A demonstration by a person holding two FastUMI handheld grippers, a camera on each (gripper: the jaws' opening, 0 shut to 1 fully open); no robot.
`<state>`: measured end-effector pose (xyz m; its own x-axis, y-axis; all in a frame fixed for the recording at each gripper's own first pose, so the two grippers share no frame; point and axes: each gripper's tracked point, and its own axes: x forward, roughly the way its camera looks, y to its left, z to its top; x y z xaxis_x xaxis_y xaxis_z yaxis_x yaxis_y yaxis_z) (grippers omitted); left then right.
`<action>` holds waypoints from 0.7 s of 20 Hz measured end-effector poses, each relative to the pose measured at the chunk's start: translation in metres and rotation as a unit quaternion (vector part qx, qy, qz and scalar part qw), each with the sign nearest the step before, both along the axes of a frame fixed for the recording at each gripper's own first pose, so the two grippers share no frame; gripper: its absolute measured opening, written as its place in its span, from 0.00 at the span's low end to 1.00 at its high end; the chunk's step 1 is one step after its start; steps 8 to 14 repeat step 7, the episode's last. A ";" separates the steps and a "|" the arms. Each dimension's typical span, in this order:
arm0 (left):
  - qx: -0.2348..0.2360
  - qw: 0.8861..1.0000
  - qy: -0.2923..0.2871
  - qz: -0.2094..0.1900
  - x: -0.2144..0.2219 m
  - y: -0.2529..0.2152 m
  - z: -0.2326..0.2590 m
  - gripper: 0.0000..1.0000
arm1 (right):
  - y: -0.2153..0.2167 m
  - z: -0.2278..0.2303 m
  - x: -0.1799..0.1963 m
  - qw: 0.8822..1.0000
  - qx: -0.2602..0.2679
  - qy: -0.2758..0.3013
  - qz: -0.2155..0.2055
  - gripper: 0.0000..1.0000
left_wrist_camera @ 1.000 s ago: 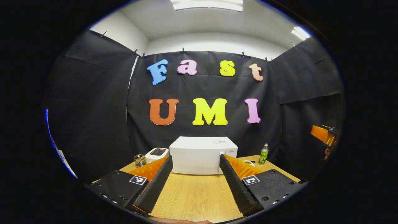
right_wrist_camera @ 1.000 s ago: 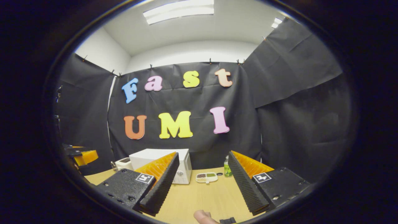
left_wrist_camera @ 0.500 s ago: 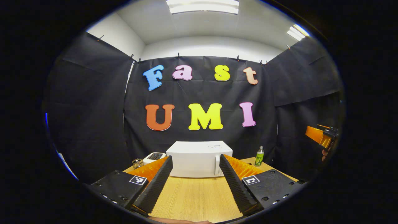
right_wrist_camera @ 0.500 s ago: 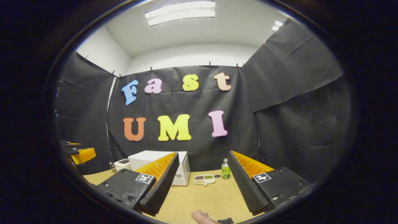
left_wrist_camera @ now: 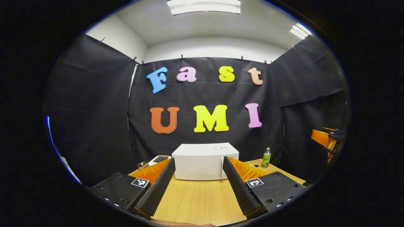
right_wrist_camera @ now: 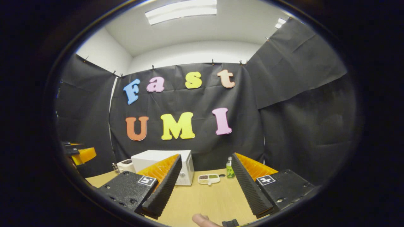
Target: Open the microwave oven with the left hand, put the food in, and close the microwave oven.
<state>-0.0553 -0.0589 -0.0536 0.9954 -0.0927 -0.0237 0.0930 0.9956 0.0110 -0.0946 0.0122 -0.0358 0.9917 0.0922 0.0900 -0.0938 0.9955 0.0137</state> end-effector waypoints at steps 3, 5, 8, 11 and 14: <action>0.003 1.000 0.002 0.000 0.000 0.000 -0.001 0.84 | 0.002 -0.002 0.001 1.000 -0.001 0.002 0.005 0.91; 0.002 1.000 0.003 0.000 0.000 -0.001 -0.003 0.84 | 0.001 -0.006 0.002 1.000 -0.005 0.004 0.003 0.91; 0.000 1.000 0.003 0.001 -0.001 0.001 -0.002 0.84 | 0.003 -0.007 0.002 1.000 -0.007 0.006 0.004 0.91; 0.000 1.000 0.003 0.001 -0.001 0.001 -0.002 0.84 | 0.003 -0.007 0.002 1.000 -0.007 0.006 0.004 0.91; 0.000 1.000 0.003 0.001 -0.001 0.001 -0.002 0.84 | 0.003 -0.007 0.002 1.000 -0.007 0.006 0.004 0.91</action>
